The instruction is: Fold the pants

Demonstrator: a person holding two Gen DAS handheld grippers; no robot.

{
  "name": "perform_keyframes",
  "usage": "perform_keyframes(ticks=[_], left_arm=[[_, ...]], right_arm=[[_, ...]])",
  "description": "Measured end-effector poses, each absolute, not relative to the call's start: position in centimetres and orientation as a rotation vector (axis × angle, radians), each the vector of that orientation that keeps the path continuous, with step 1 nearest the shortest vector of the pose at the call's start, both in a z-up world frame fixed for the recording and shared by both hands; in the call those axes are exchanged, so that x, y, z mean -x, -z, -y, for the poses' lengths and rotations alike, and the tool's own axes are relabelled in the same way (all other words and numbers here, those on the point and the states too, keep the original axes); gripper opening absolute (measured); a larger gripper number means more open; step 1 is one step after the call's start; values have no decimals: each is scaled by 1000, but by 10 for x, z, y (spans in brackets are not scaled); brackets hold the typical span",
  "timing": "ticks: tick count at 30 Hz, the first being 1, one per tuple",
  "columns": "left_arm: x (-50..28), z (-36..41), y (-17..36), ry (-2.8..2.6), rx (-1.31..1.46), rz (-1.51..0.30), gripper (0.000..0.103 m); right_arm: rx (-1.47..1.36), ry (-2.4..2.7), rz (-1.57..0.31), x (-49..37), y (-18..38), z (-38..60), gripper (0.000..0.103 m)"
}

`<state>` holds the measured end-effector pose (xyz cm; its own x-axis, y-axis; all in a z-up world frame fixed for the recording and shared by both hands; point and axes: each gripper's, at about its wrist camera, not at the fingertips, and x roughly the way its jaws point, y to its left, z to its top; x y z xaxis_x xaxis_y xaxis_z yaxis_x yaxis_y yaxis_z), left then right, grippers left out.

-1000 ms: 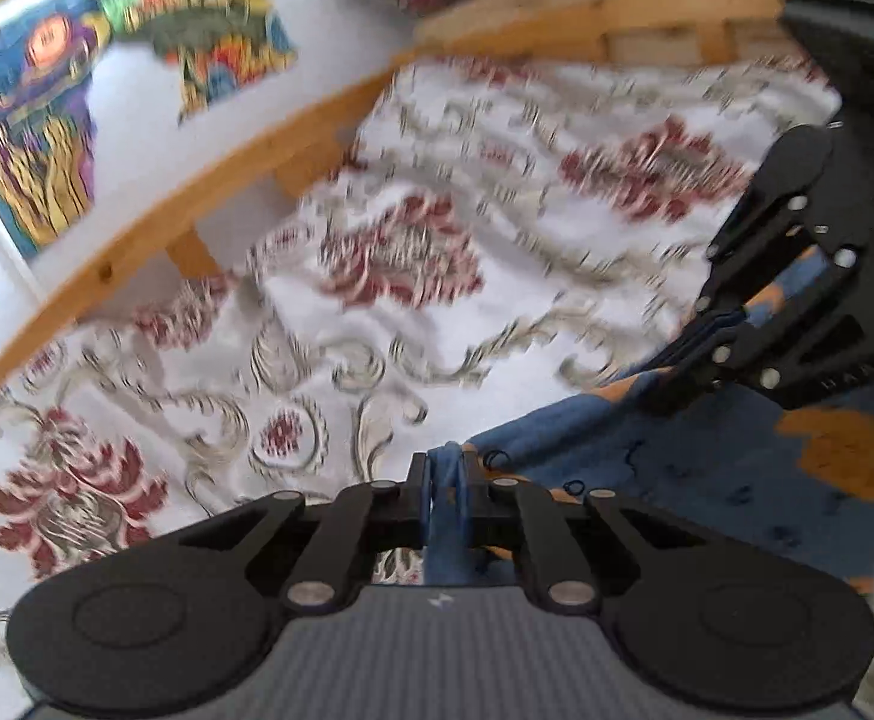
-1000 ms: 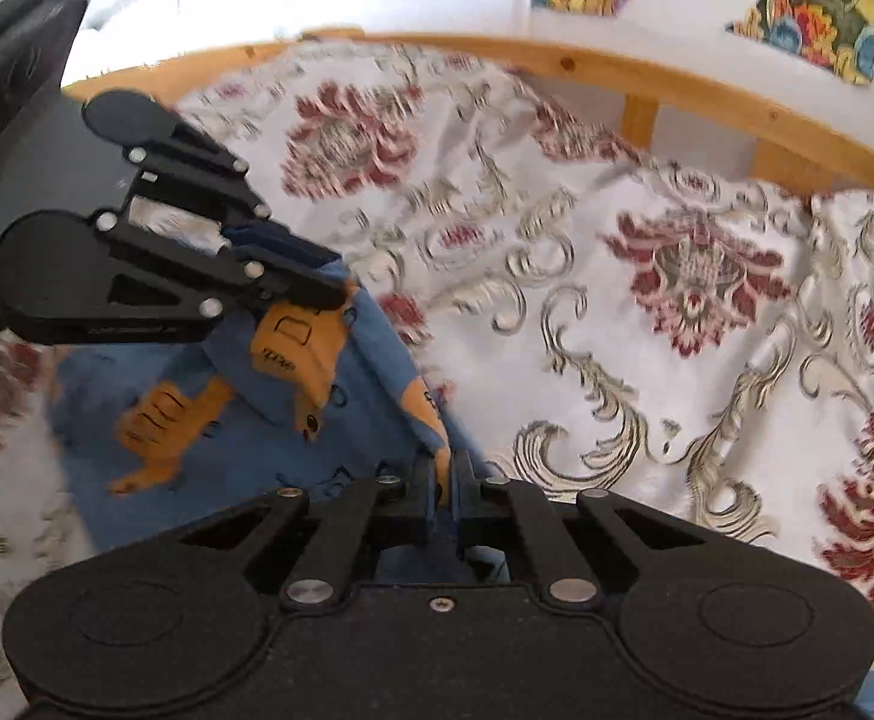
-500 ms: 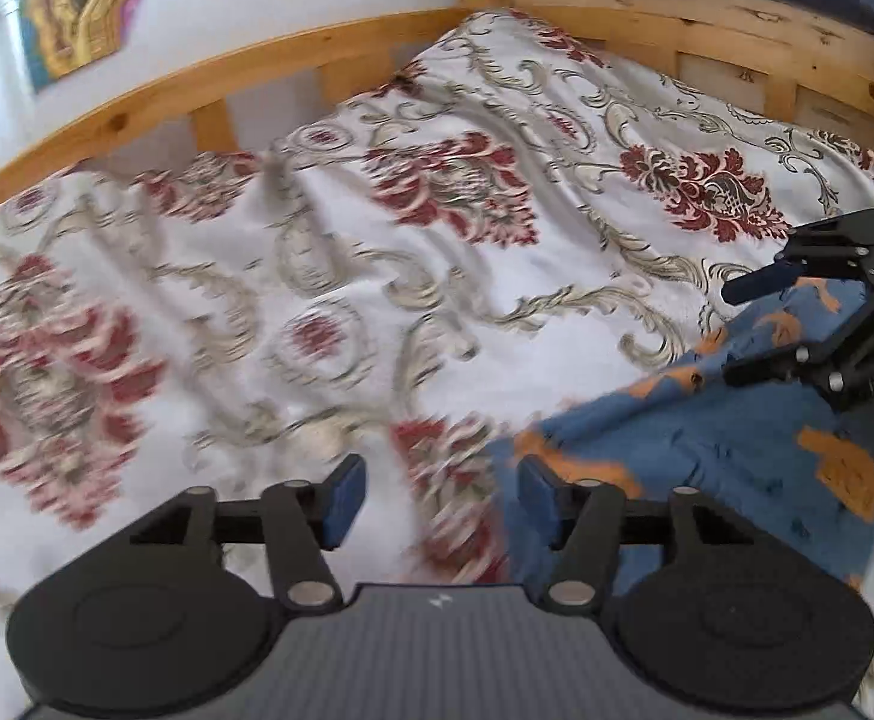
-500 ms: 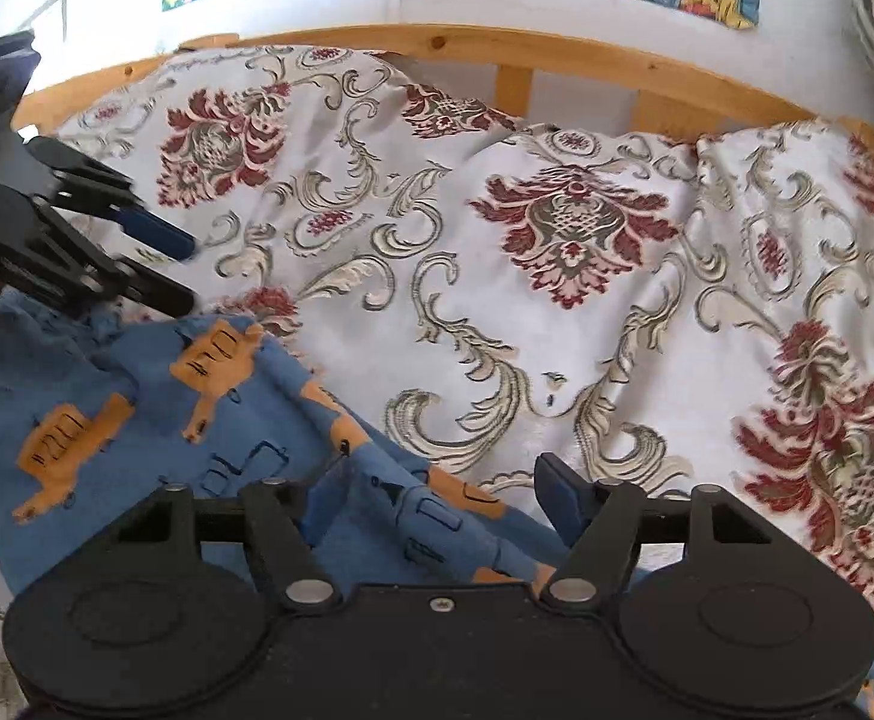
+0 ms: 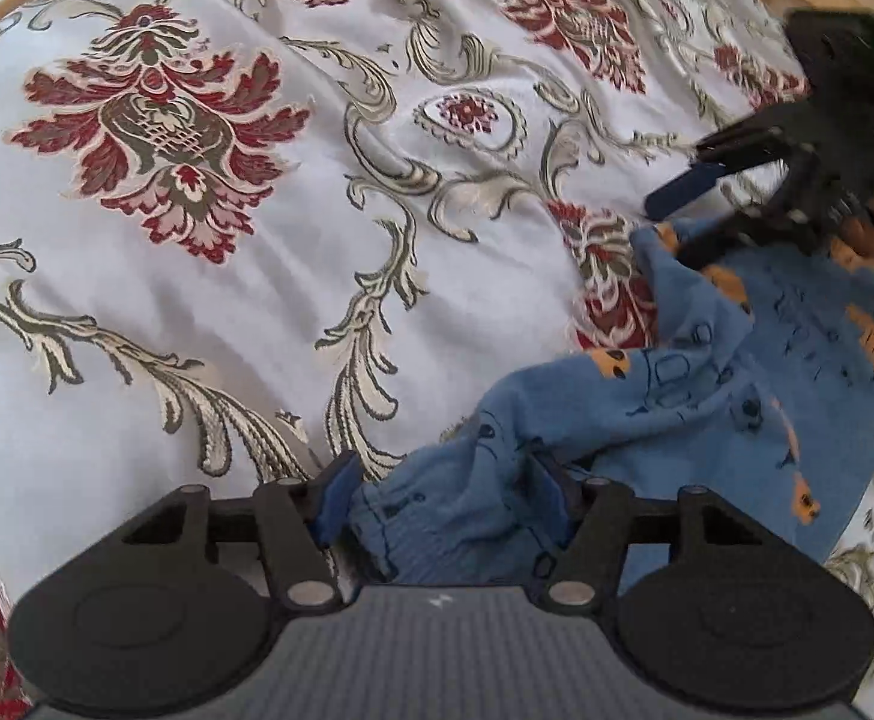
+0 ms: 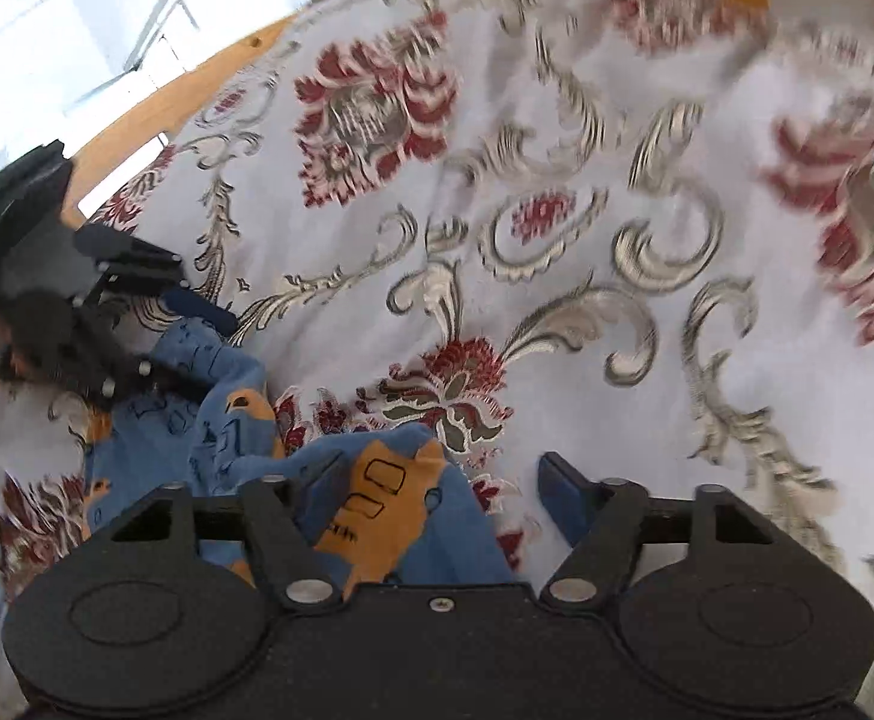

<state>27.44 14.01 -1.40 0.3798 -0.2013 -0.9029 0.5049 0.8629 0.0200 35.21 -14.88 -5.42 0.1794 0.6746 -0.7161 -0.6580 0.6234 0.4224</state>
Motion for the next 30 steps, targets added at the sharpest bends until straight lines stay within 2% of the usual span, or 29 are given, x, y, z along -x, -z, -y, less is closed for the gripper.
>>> perform_keyframes(ticks=[2, 3, 4, 9, 14, 16, 18, 20, 22, 25, 30], left_arm=[[-270, -135, 16, 439, -336, -1090, 46], [-267, -132, 16, 426, -351, -1081, 37], [-263, -129, 15, 408, -353, -1069, 34], [-227, -107, -5, 144, -406, -946, 31], [-214, -92, -7, 4, -485, -940, 35], [-226, -99, 6, -41, -477, -966, 48], [-229, -113, 11, -23, -432, -953, 50], [-221, -120, 5, 14, -403, -932, 51], [-211, -129, -3, 28, -367, -905, 59], [-187, -145, -20, -5, -285, -800, 70], [-161, -130, -24, -63, -360, -662, 70]], right_arm=[[-17, -956, -1024, -352, 58, 144, 53], [-8, -962, -1018, -350, 58, 143, 31], [1, -962, -1022, -349, 60, 141, 9], [47, -926, -933, -326, 49, 146, 6], [169, -852, -778, -305, 30, 137, 5], [216, -814, -786, -307, 39, 127, 6], [256, -776, -795, -307, 52, 120, 8], [267, -753, -776, -303, 56, 119, 16], [283, -700, -739, -296, 50, 123, 47], [272, -639, -675, -276, 35, 138, 49], [236, -595, -686, -211, 20, 156, 59]])
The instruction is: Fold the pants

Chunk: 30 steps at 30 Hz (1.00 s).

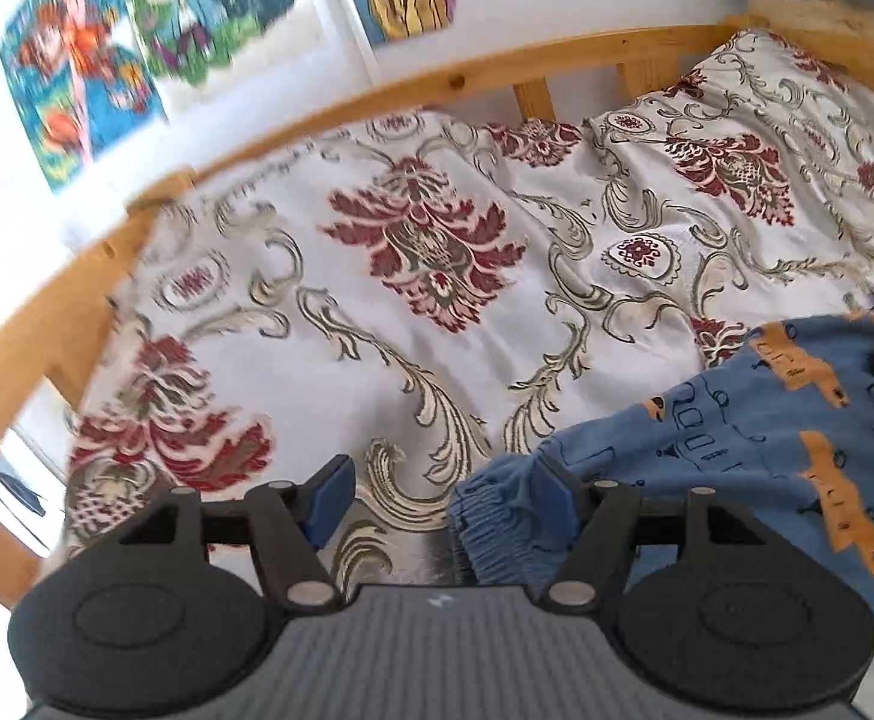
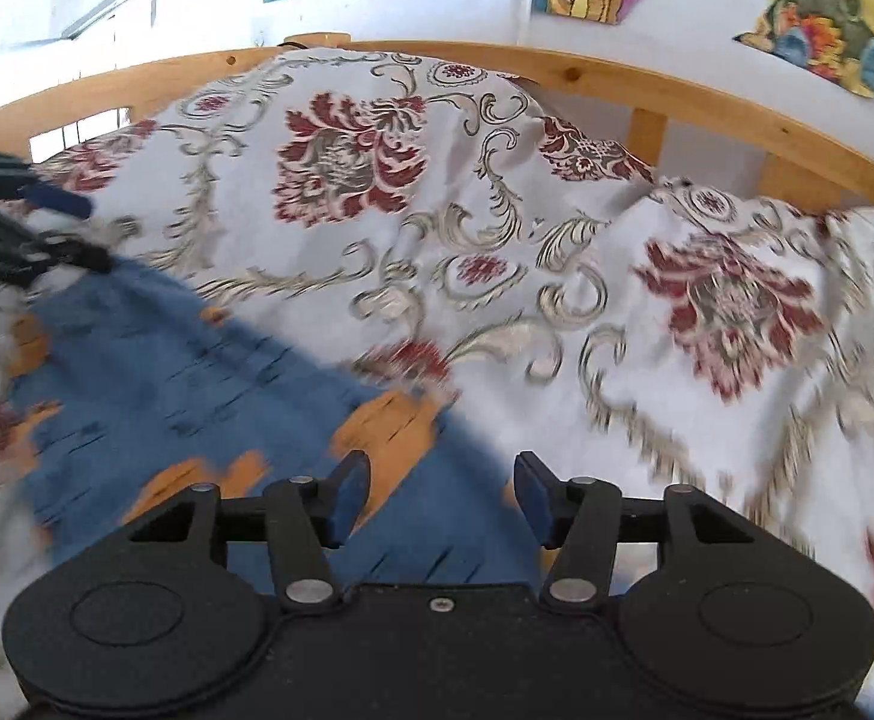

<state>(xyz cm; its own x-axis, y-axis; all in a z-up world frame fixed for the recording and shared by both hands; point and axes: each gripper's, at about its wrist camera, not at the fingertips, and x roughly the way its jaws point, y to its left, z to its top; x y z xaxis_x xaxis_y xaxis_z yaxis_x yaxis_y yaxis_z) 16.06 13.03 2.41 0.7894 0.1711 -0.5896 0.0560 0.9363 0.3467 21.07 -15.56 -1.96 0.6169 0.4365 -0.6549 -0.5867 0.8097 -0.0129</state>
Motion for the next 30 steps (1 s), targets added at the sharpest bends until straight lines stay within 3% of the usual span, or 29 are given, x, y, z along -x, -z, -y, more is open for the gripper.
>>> perform_keyframes(ticks=[5, 7, 10, 13, 21, 25, 30], left_arm=[[-134, -113, -25, 20, -348, -585, 75], [-128, -105, -12, 29, -396, -621, 77], [-136, -95, 28, -93, -595, -782, 73], [-126, -92, 38, -105, -700, -765, 74], [-117, -93, 20, -82, -740, -856, 78], [-116, -79, -9, -87, -645, -838, 85], [-136, -10, -31, 105, -621, -758, 89]], right_arm=[[193, -526, -768, -149, 20, 170, 66], [224, -464, -801, -130, 27, 174, 66], [181, -368, -869, -117, 42, 188, 66], [135, -335, -884, -107, 42, 204, 66], [41, -211, -927, -65, 39, 267, 71], [-67, -115, -821, -46, 23, 311, 84], [-291, 62, -732, -53, 19, 368, 84]])
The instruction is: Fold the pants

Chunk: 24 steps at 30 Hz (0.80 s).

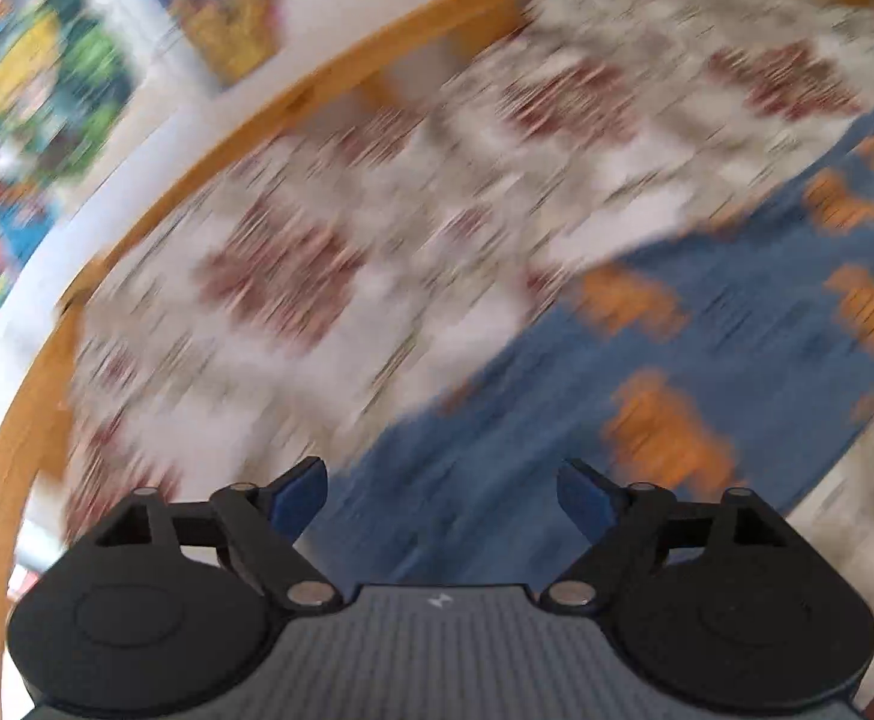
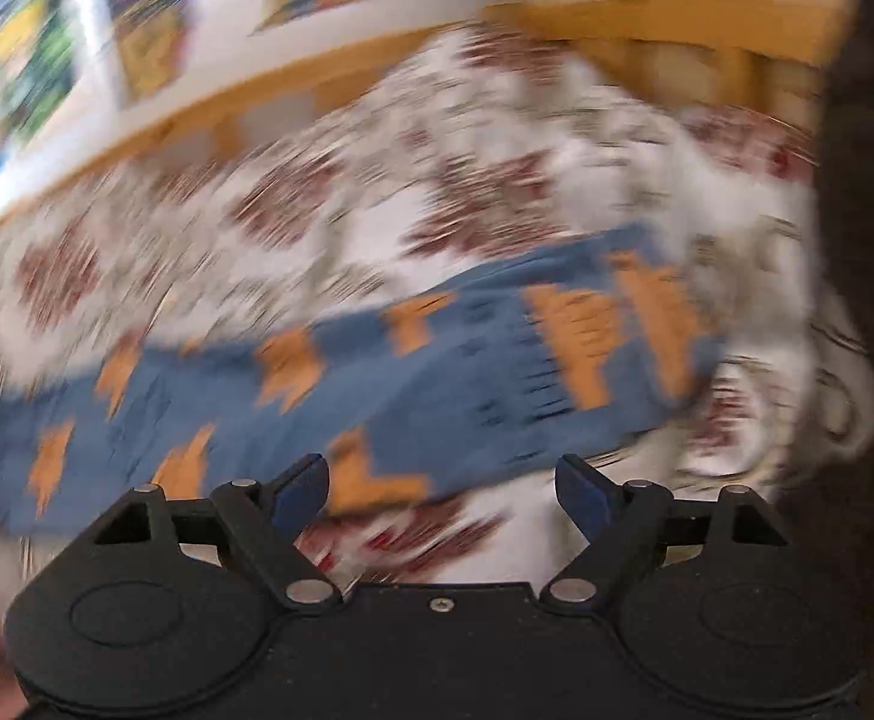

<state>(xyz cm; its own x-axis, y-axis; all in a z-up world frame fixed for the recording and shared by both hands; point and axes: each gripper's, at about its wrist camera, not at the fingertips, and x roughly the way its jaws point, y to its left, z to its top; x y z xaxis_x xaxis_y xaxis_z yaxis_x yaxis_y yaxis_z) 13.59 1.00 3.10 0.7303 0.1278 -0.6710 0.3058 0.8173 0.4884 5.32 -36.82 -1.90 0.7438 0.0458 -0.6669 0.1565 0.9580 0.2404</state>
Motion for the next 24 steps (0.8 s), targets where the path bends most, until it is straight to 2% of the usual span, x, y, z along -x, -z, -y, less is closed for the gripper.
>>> perform_keyframes(ticks=[7, 13, 15, 17, 20, 24], left_arm=[[-217, 132, -52, 564, -549, -782, 91], [-274, 258, -63, 793, -624, -797, 91], [-282, 294, -65, 854, -668, -812, 96], [-287, 328, -58, 908, -735, -840, 101], [-291, 364, -38, 989, -857, -875, 102], [-300, 384, -6, 1050, -916, -905, 102]], right_arm=[[-552, 166, -671, -54, 35, 417, 87], [-555, 125, -606, -62, 42, 423, 93], [-588, 123, -585, -71, 45, 432, 96], [-660, 147, -572, -77, 51, 443, 96], [-695, 141, -554, -80, 52, 444, 102], [-692, 137, -553, -80, 51, 444, 102]])
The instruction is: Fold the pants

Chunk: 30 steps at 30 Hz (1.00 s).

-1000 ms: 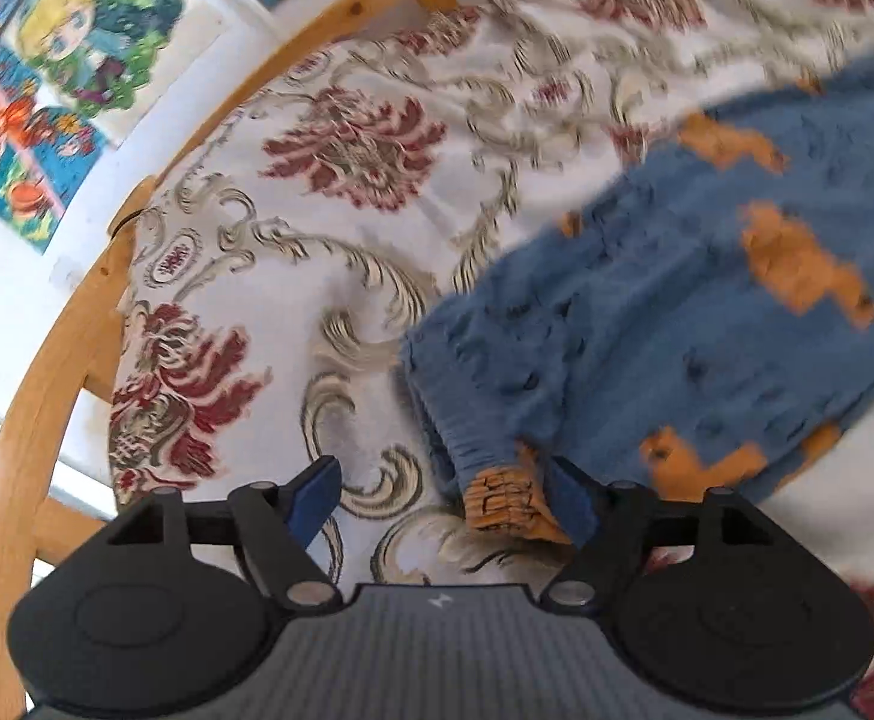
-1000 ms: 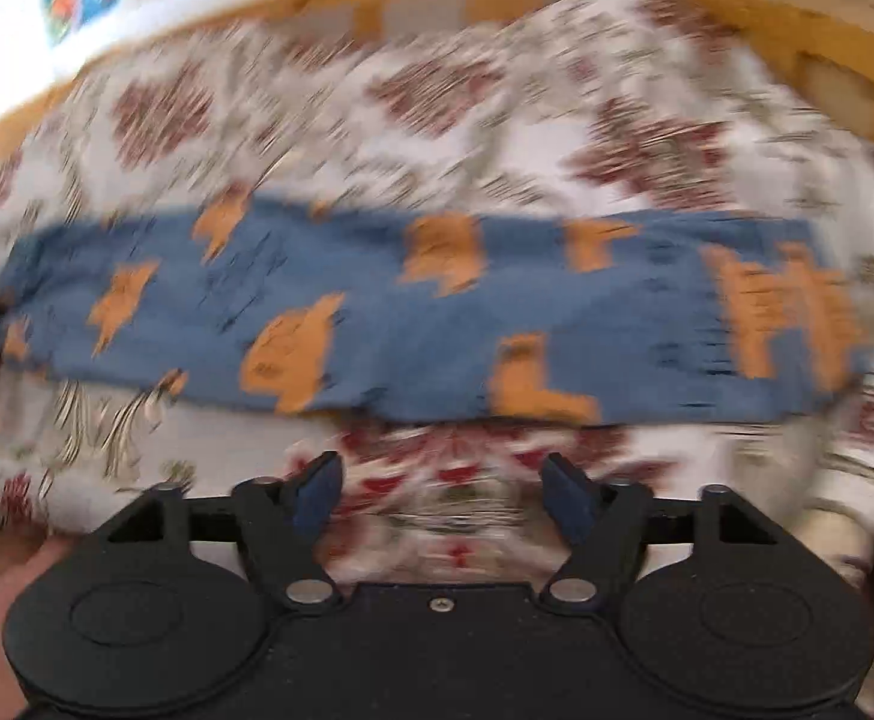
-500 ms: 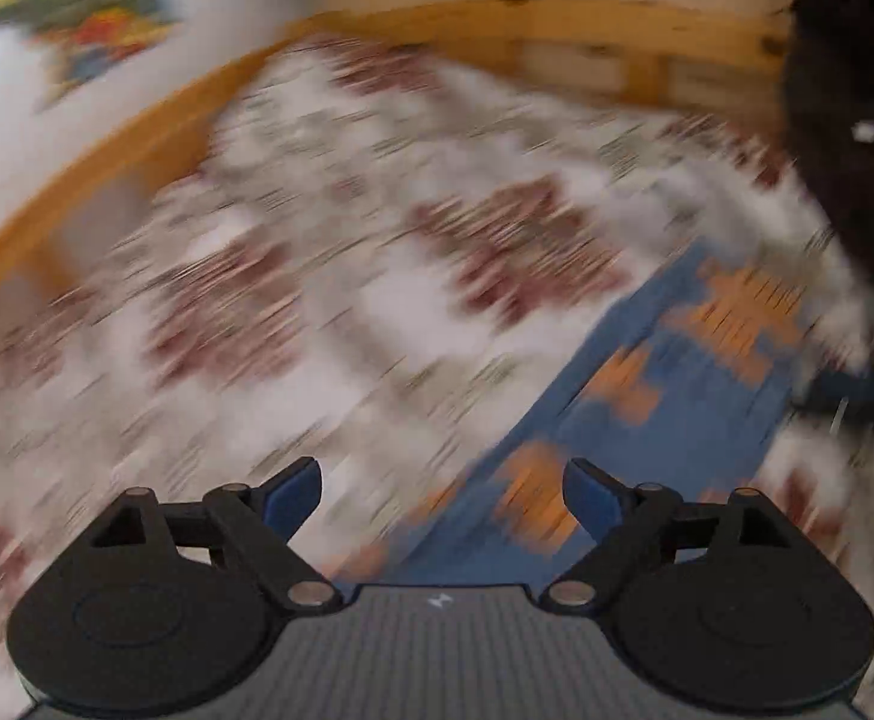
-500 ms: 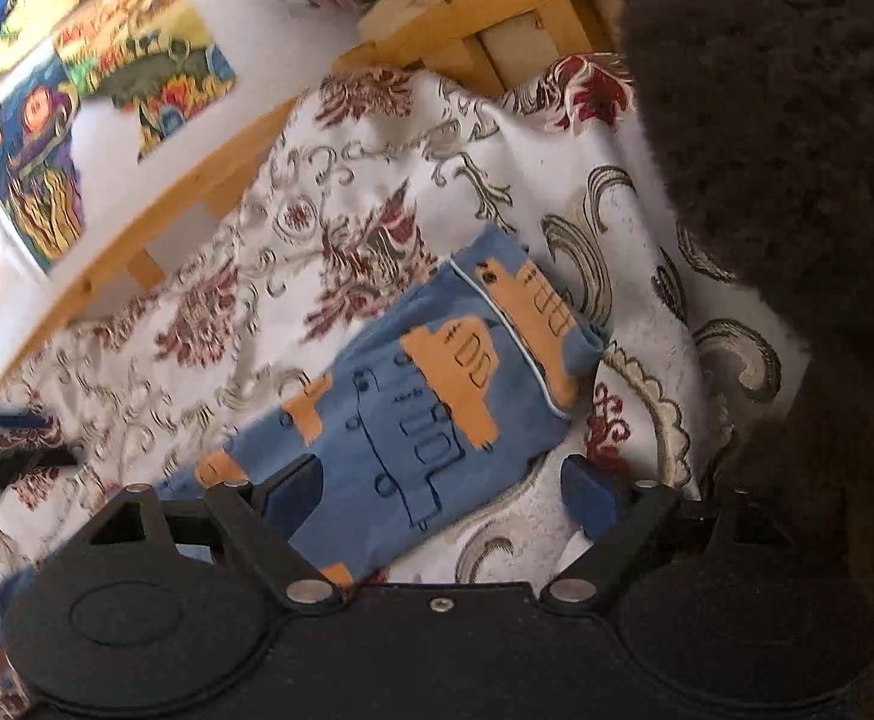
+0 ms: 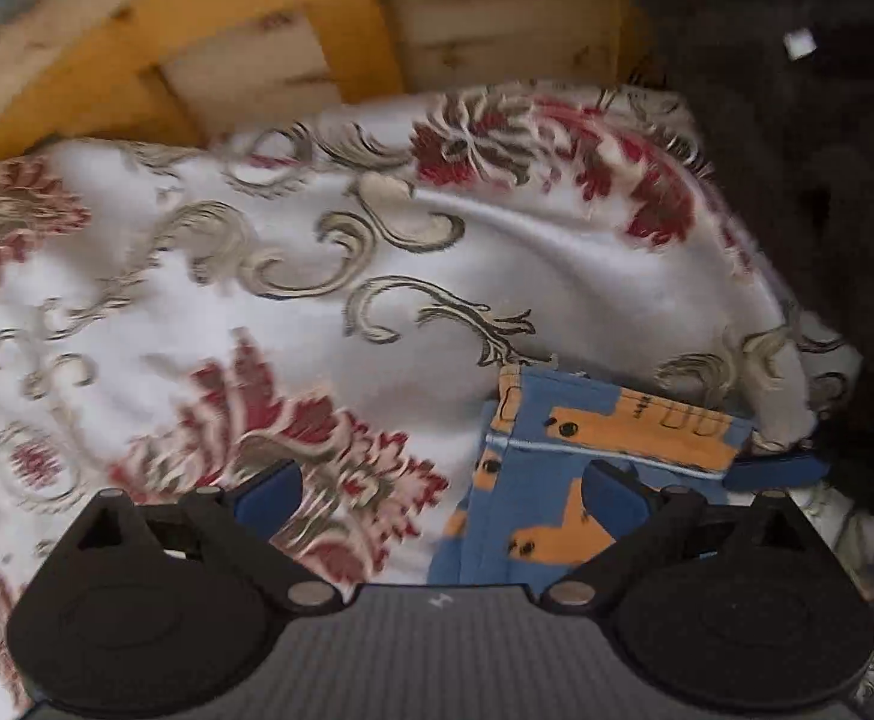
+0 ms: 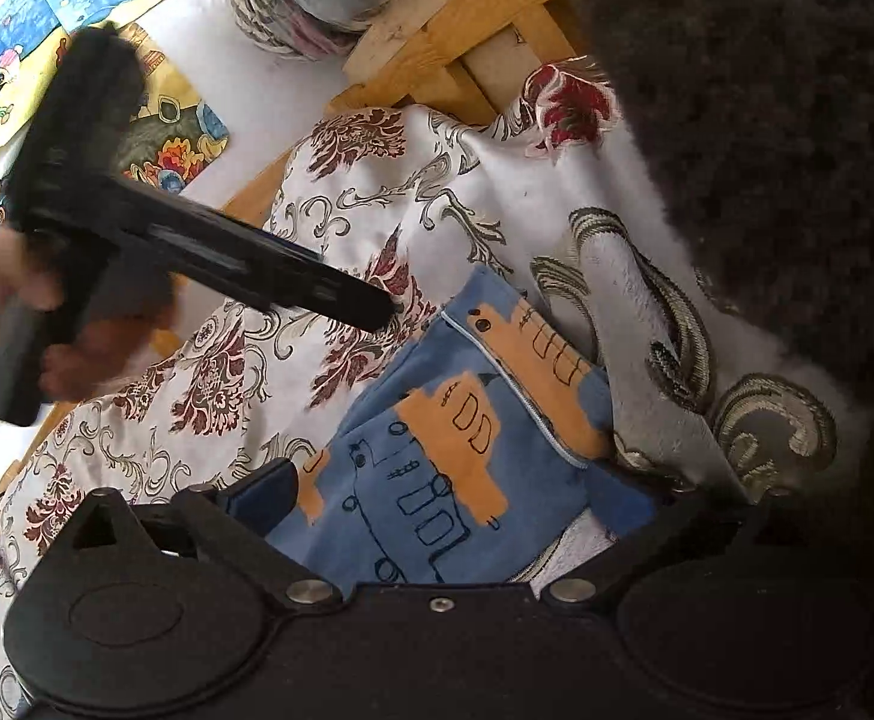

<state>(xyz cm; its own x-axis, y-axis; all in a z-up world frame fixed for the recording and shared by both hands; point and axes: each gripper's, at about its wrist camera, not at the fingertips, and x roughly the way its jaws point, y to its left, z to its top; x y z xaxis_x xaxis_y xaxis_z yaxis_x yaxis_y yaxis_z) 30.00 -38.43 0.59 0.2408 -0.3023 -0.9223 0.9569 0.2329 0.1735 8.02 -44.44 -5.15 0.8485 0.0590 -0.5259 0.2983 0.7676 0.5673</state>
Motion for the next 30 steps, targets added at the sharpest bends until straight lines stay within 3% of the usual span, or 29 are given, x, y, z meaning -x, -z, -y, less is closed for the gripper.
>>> perform_keyframes(ticks=[5, 7, 11, 17, 18, 19, 20, 25, 30], left_arm=[[-328, 387, 18, 1081, -722, -1044, 100], [-336, 387, 26, 1083, -675, -1114, 92], [-350, 383, 30, 1116, -565, -1185, 88], [-368, 378, 31, 1143, -482, -1289, 57], [-370, 377, 31, 1141, -465, -1303, 49], [-374, 378, 33, 1145, -445, -1315, 32], [-376, 379, 35, 1153, -422, -1322, 26], [-343, 377, 16, 1195, -547, -1118, 16], [-314, 348, -29, 1363, -545, -854, 15]], right_arm=[[-671, 127, -543, -82, 52, 445, 102], [-660, 123, -545, -81, 52, 445, 102], [-661, 117, -542, -76, 53, 445, 102], [-698, 109, -516, -72, 52, 449, 102], [-704, 108, -512, -71, 52, 449, 102], [-707, 107, -510, -71, 52, 450, 102], [-706, 107, -510, -70, 52, 449, 102], [-709, 107, -508, -69, 51, 448, 102], [-684, 115, -501, -67, 49, 445, 102]])
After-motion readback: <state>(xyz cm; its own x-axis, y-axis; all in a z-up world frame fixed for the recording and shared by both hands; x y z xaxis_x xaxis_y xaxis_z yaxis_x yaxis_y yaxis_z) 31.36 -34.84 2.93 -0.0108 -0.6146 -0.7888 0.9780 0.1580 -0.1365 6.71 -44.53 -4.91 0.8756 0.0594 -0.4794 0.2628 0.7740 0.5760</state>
